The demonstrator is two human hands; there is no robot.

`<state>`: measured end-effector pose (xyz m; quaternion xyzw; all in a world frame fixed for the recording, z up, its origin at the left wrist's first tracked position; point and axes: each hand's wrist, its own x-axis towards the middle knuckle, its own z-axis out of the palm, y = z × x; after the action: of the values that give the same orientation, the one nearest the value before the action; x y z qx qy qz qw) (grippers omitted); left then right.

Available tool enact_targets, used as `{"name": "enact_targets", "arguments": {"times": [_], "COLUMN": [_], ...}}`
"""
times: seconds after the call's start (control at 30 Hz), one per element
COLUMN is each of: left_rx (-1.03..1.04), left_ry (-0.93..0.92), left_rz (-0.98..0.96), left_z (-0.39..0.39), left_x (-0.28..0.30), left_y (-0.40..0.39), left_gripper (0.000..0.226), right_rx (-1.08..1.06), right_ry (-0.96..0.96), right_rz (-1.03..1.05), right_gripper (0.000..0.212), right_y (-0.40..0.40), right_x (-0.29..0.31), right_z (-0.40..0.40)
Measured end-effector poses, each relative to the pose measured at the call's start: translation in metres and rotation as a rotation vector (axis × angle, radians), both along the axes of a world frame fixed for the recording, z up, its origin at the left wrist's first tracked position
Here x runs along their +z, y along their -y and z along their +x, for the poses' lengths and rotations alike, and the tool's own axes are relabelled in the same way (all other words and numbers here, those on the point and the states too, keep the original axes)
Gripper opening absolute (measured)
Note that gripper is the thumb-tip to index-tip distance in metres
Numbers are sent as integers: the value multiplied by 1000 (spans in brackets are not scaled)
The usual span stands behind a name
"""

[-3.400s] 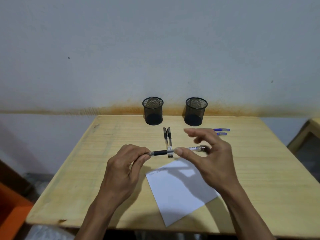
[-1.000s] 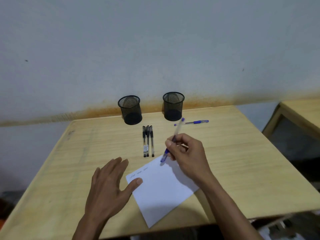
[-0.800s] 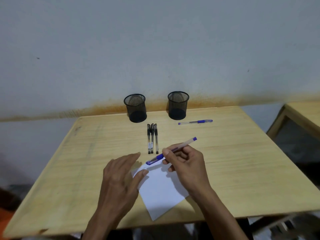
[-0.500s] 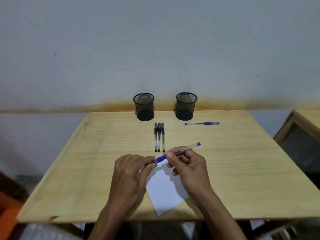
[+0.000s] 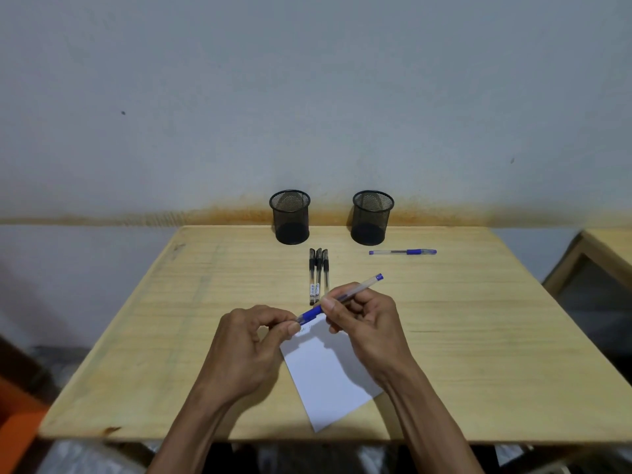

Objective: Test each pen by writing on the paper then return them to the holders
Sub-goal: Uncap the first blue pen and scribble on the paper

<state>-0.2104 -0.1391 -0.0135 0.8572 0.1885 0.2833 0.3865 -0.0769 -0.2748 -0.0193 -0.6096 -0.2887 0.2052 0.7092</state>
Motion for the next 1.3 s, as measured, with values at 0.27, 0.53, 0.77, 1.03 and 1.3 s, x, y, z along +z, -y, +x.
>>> {"name": "enact_targets", "arguments": {"times": [0.27,0.53,0.77,1.03,1.3], "left_rx": [128,264,275,269,290], "left_ry": [81,51,54,-200,-287], "left_rz": [330,267,157,231,317], "left_z": [-12,-22,4,37,42], "left_x": [-13,-17,-36,-55,-66], "left_y": [-25,-50,-49,-79,-89], "left_gripper": [12,10,7,11,17], "right_rx": [-319,-264,-276,-297,-298], "right_ry": [-180,-60,-34,-20,-70], "right_rz": [76,-64,-73,-120,-90], "right_gripper": [7,4,6,6,4], "right_y": [12,26,18,24,25], "right_x": [5,3,-14,-20,-25], "right_z": [27,32,14,19,17]}}
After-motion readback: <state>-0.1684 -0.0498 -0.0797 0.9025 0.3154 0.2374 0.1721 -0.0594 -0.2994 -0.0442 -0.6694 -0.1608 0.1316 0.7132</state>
